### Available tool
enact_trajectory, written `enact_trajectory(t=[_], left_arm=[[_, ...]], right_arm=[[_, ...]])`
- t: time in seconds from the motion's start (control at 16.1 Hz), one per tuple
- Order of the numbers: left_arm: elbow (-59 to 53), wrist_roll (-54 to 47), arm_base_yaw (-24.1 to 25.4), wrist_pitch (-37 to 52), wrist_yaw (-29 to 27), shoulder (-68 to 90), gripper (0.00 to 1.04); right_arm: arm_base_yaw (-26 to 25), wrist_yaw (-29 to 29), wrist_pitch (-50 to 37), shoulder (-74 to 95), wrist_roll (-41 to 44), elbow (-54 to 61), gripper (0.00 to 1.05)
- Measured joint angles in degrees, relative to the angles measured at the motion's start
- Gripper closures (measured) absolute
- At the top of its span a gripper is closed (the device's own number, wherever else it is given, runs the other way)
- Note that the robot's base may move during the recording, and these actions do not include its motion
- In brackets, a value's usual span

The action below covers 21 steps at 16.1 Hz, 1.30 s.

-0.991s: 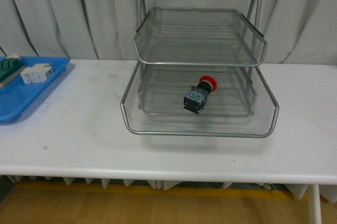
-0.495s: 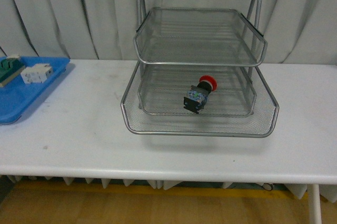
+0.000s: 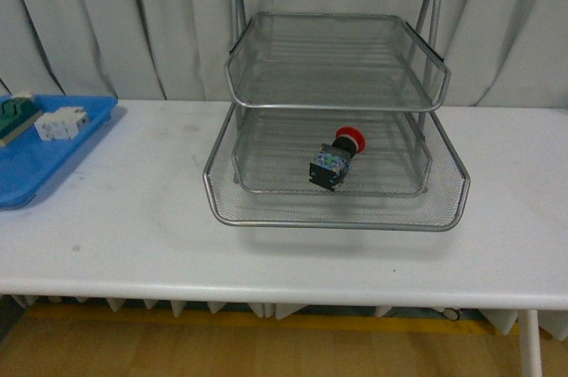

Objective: Place button on rack with both arms

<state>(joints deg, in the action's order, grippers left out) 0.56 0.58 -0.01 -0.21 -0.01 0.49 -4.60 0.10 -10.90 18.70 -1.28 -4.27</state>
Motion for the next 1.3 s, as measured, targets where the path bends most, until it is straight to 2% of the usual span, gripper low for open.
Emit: enact_trajectory(t=[0.06,0.12,0.62,0.99,1.05,1.11,1.18,1.24,1.3], left_arm=[[0.0,0.0,0.0,0.0,0.0,0.0,0.07],[0.0,0.0,0.0,0.0,0.0,0.0,0.07],[0.0,0.02,0.0,0.0,0.0,0.0,0.07],[0.0,0.0,0.0,0.0,0.0,0.0,0.07],[0.0,0.0,0.0,0.0,0.0,0.0,0.07],[0.0,0.0,0.0,0.0,0.0,0.0,0.07],[0.0,0.0,0.0,0.0,0.0,0.0,0.07],[0.0,0.02,0.0,0.0,0.0,0.0,0.07],[0.0,0.0,0.0,0.0,0.0,0.0,0.07]], right_arm=[[-0.17,-0.55,-9.25,9.6,-0.57,-2.71,0.07],[5.2,-0.26,-24.5,36.04,-3.69,-14.6,0.07],[10.84,0.42,-19.91,56.24,-7.34,-29.09,0.07],[15.63,0.76,-13.11,68.87,-9.57,-41.83,0.07],[17.79,0.79,-10.03,72.85,-9.88,-46.93,0.1],[19.39,0.81,-7.17,75.52,-10.14,-50.73,0.19],[21.73,0.5,-3.45,78.84,-10.38,-54.9,0.34],[25.9,-0.9,4.13,82.6,-11.87,-56.57,0.69],[28.3,-2.12,5.2,83.3,-12.63,-53.13,1.02]])
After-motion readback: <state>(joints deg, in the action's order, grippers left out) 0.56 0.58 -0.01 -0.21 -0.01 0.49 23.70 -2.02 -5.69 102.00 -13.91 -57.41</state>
